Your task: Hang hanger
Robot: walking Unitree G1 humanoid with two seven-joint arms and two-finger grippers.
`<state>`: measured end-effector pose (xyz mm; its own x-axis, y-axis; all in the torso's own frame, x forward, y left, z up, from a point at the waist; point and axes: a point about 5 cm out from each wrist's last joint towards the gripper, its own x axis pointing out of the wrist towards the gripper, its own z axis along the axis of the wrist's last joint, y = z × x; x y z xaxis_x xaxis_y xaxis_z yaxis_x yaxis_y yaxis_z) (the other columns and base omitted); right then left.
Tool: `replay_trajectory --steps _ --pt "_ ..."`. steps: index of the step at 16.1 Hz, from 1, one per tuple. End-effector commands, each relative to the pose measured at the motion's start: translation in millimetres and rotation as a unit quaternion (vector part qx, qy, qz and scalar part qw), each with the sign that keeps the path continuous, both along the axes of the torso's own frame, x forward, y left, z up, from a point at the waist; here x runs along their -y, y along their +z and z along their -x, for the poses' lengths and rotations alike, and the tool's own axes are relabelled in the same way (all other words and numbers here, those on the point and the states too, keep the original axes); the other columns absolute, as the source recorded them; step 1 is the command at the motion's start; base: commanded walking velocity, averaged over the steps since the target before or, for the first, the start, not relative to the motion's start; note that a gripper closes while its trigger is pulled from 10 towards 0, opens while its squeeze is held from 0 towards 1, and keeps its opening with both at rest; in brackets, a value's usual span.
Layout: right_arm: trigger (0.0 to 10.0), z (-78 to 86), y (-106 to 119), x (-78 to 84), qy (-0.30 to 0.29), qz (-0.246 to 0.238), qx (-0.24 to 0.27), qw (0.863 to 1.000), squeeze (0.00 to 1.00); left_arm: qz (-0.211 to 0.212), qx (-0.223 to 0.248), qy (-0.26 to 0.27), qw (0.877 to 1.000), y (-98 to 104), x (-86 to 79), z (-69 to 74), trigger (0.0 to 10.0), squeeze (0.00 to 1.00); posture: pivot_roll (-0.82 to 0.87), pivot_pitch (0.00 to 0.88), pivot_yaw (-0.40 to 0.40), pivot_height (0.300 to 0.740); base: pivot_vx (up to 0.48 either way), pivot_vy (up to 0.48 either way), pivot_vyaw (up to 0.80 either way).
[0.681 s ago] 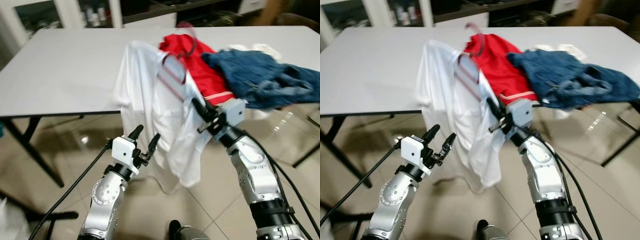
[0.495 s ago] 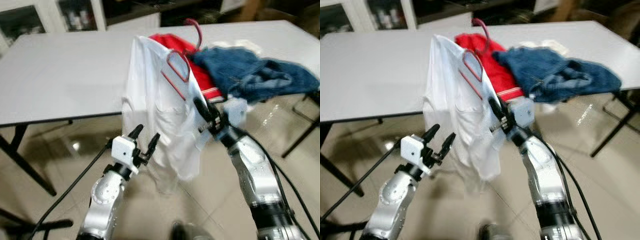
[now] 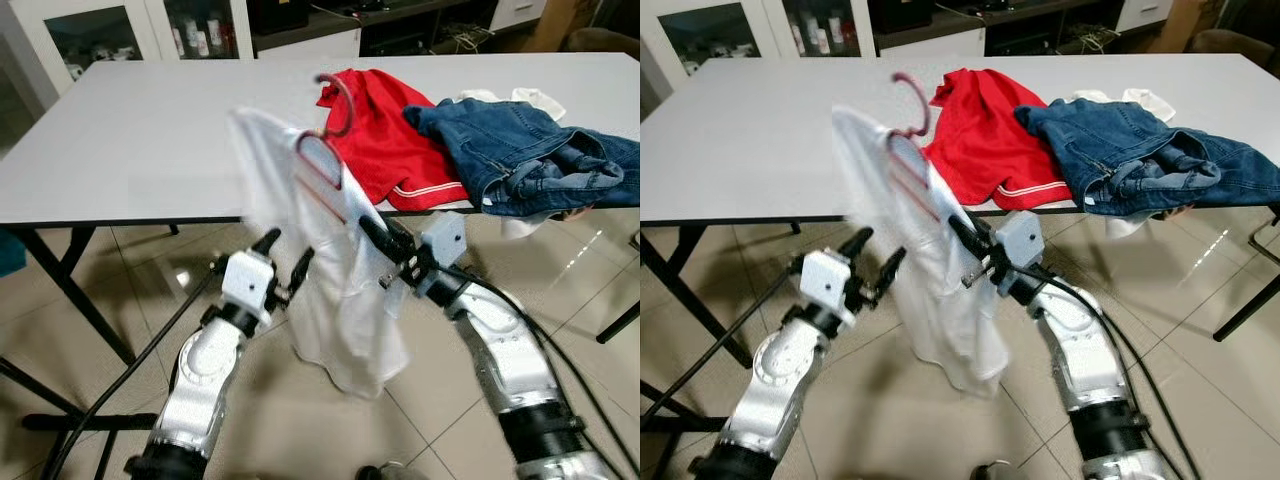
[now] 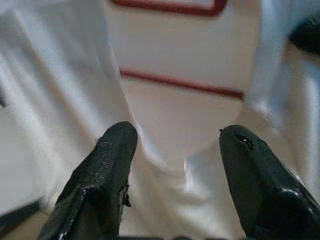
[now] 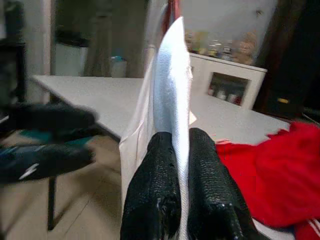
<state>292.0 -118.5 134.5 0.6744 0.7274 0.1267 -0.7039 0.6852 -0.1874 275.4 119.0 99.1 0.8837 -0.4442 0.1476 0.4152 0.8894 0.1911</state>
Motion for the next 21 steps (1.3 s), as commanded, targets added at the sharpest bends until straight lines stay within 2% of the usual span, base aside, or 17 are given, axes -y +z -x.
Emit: replay_trajectory --steps 1,2,3,4,7,8,9,13,15,16,19,21 --pt "10.0 5.1 11.7 -7.2 0.057 0.002 0.029 0.998 0.0 -0.01 0.024 0.008 1.0 14.1 -6.8 -6.8 10.0 0.0 -0.06 0.0 0.044 0.74 0.0 0.0 0.0" --pt "10.0 5.6 14.8 -6.6 0.07 0.001 0.029 0.997 0.0 0.001 0.042 0.015 0.999 27.3 -14.2 -12.1 10.0 0.17 -0.05 0.0 0.042 0.74 0.0 0.0 0.0" --pt "10.0 5.7 20.6 -8.1 0.088 -0.008 0.029 0.996 0.0 0.001 0.068 0.021 0.997 42.0 -23.4 -17.0 10.0 1.0 -0.05 0.0 0.04 0.74 0.0 0.0 0.0" --pt "10.0 8.1 23.7 -11.6 0.115 -0.008 0.028 0.993 0.0 -0.005 0.088 0.028 0.996 52.5 -30.5 -20.6 10.0 1.0 -0.05 0.0 0.04 0.74 0.0 0.0 0.0" --pt "10.0 11.0 27.8 -17.4 0.137 -0.014 0.03 0.99 0.0 0.003 0.108 0.066 0.992 63.6 -40.3 -28.0 10.0 1.0 -0.04 0.0 0.035 0.74 0.0 0.0 0.0" --pt "10.0 12.4 29.4 -20.0 0.146 -0.02 0.03 0.989 0.0 0.017 0.107 0.076 0.991 66.1 -42.2 -30.9 10.0 0.67 -0.04 0.0 0.033 0.74 0.0 0.0 0.0" --pt "10.0 14.0 30.7 -22.4 0.153 -0.024 0.031 0.987 0.0 0.025 0.104 0.076 0.991 66.9 -42.2 -32.0 10.0 0.0 -0.04 0.0 0.032 0.74 0.0 0.0 0.0" --pt "10.0 14.8 34.5 -24.9 0.158 -0.033 0.03 0.986 0.0 0.017 0.088 0.057 0.994 60.6 -36.9 -31.0 10.0 0.0 -0.04 0.0 0.033 0.74 0.0 0.0 0.0" --pt "10.0 13.8 35.3 -22.2 0.153 -0.039 0.024 0.987 0.0 0.005 0.073 0.085 0.994 54.0 -41.2 -32.1 10.0 0.0 -0.04 0.0 0.033 0.74 0.0 0.0 0.0" --pt "10.0 8.4 33.5 -17.7 0.128 -0.049 0.012 0.991 0.0 0.009 0.069 0.096 0.993 53.2 -42.1 -33.0 10.0 0.0 -0.04 0.0 0.031 0.74 0.0 0.0 0.0" --pt "10.0 -7.1 32.2 -8.4 0.065 -0.064 -0.011 0.996 0.0 0.006 0.072 0.074 0.995 51.0 -30.2 -28.7 10.0 0.0 -0.04 0.0 0.029 0.74 0.0 0.0 0.0" --pt "10.0 -7.9 35.5 -6.4 0.065 -0.079 -0.018 0.995 0.0 0.019 0.078 0.058 0.995 49.4 -19.7 -22.4 10.0 0.0 -0.04 0.0 0.029 0.74 0.0 0.0 0.0"
